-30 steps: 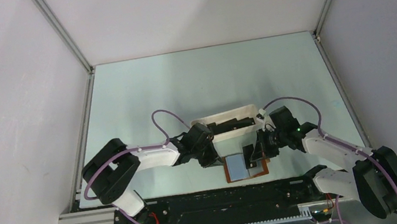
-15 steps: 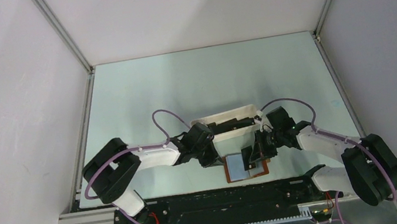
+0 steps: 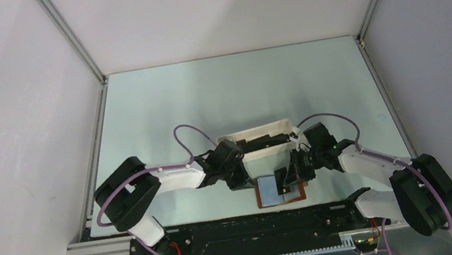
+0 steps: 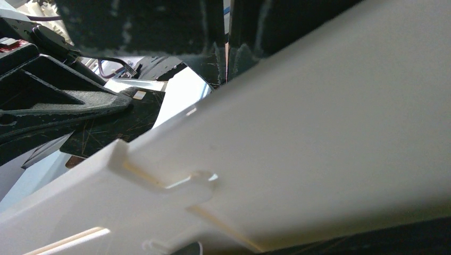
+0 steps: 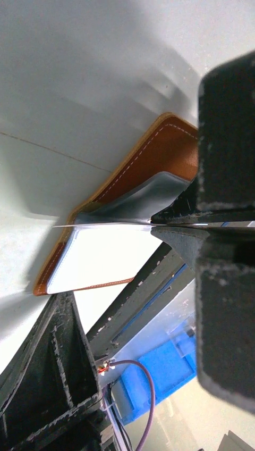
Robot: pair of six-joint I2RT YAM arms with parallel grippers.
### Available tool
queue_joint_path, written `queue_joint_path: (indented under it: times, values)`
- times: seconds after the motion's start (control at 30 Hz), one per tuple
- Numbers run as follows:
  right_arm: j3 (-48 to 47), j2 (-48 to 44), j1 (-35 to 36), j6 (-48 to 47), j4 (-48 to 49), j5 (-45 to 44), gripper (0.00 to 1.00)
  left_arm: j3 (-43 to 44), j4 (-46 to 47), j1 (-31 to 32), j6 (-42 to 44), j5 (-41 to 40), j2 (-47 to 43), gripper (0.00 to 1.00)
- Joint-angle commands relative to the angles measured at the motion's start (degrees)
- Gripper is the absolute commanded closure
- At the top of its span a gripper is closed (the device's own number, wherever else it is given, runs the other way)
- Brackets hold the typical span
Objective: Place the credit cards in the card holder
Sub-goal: Insert the credit card into the card holder.
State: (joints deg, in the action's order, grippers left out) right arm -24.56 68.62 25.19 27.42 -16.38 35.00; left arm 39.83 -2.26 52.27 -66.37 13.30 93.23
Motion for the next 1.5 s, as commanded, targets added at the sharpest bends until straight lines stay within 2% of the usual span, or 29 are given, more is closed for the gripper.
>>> queue_joint_path:
  times: [0.0,0.4,0.97,1.47]
  values:
    - [2.0,-1.0,0.6,0.6,-0.8,0.9,1.0,0.2,-3.2,-0.3,2.2,-3.2,2.1,1.0]
    - [3.1,3.5,0.6,2.3,3.0,5.5,1.0,0.2,-3.2,-0.6,2.1,-3.2,2.0,1.0]
    - [3.0,2.8,1.1,3.6,-1.3,5.4,1.0,0.2,-3.2,-0.7,1.9,-3.2,2.3,1.0]
    - [2.0,1.0,3.9,4.3,-6.1,1.9,1.0,-0.2,-3.5,-1.1,1.7,-4.1,1.6,1.0]
